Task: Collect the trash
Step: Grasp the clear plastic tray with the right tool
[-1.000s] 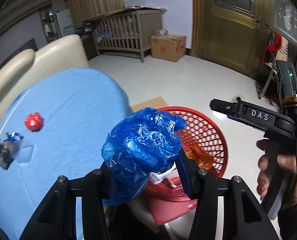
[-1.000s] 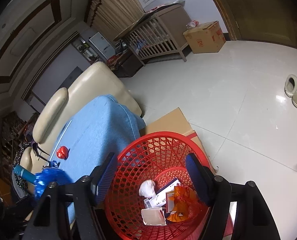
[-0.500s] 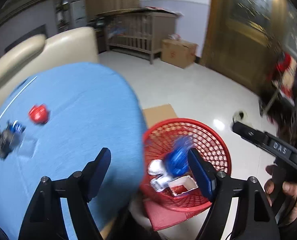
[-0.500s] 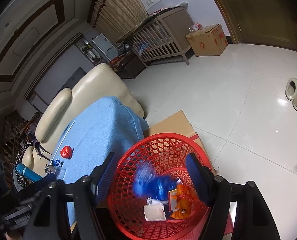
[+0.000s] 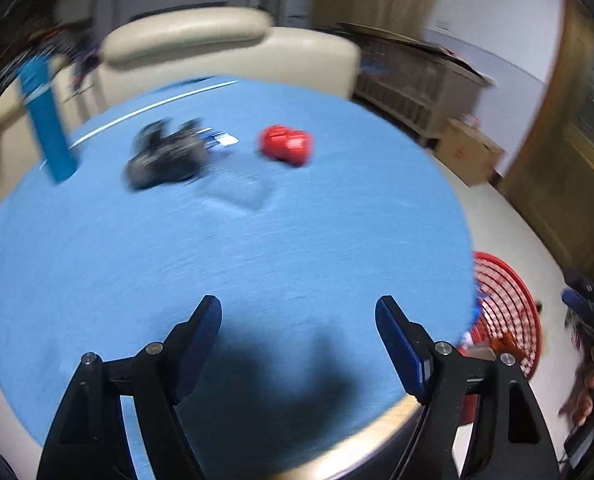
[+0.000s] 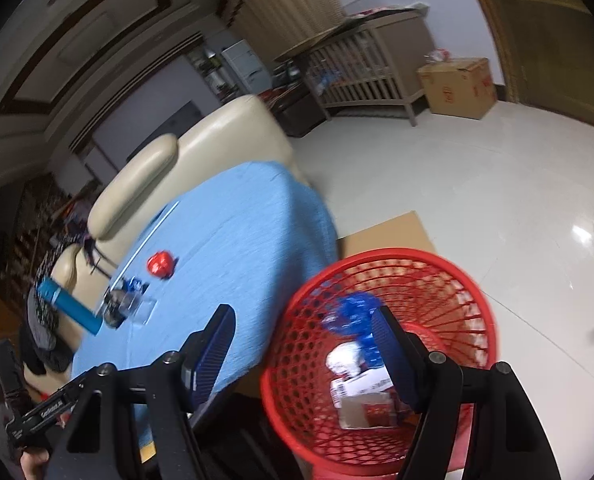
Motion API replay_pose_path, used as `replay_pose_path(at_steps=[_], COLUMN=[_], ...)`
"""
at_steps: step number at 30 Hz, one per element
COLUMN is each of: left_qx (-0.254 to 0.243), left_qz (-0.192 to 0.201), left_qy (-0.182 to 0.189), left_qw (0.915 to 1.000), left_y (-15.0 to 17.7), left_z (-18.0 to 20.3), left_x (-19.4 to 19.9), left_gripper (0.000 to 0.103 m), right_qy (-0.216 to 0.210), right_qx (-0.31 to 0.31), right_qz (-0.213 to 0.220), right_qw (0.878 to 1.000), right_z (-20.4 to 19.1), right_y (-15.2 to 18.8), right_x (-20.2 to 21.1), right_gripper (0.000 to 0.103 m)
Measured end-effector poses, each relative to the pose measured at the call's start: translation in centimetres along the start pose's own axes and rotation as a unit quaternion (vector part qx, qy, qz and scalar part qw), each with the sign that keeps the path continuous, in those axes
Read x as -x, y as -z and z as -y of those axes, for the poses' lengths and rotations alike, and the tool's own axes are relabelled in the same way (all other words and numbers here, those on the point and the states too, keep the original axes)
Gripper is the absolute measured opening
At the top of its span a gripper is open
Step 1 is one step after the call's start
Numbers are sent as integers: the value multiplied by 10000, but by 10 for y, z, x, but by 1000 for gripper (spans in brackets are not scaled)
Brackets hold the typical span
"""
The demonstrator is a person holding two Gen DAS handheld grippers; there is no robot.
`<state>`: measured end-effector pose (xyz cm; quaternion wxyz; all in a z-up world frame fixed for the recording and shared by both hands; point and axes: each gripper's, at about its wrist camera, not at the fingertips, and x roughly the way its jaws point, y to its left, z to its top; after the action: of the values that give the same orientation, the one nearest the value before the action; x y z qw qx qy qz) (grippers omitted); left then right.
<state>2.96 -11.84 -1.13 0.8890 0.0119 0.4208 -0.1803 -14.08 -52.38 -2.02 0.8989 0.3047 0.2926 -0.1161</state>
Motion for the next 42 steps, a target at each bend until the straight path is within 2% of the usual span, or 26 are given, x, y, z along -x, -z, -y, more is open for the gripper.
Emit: replay_pose_path(at_steps=[4,8,11,18,27,33,36,42], left_qx=[607,1014,1162,1310,1288,1284,1199,1155], left_qz=[43,78,100,49,-3,-48,-60,-140], left_qy=[-195,-390,-544,-611,-751,-772,-790,-798], left_qw=[9980,9940,9917,9895,9888,9887,9896,9900], left_y=[3,12,17,24,27,26,25,21], left_z=[-46,-82,-97,-120,-135,-142,-143,-147], left_x=[2,4,3,-3,-14,-19,-20,-26], left_gripper=[80,80,80,80,80,80,80,80], right_qy=[-92,-176,-239,-436,-888,-1072,-1047,-1018], right_qx=[369,704,943,1657,2807,3569,3982,4330], right_qz=[-175,-378,-551,-993,-1314,-1590,-1592,-1805], right_qw=[9991,9967,9937,9802,9466,9143,8973,8773], right_z=[-36,-70,-95,-155,-248,-305,-326,-348], right_y=[7,18,26,42,36,38,39,39], right_x=[-11,-25,-39,-79,-142,-195,-217,-263], right_gripper=[74,74,74,74,74,74,74,74])
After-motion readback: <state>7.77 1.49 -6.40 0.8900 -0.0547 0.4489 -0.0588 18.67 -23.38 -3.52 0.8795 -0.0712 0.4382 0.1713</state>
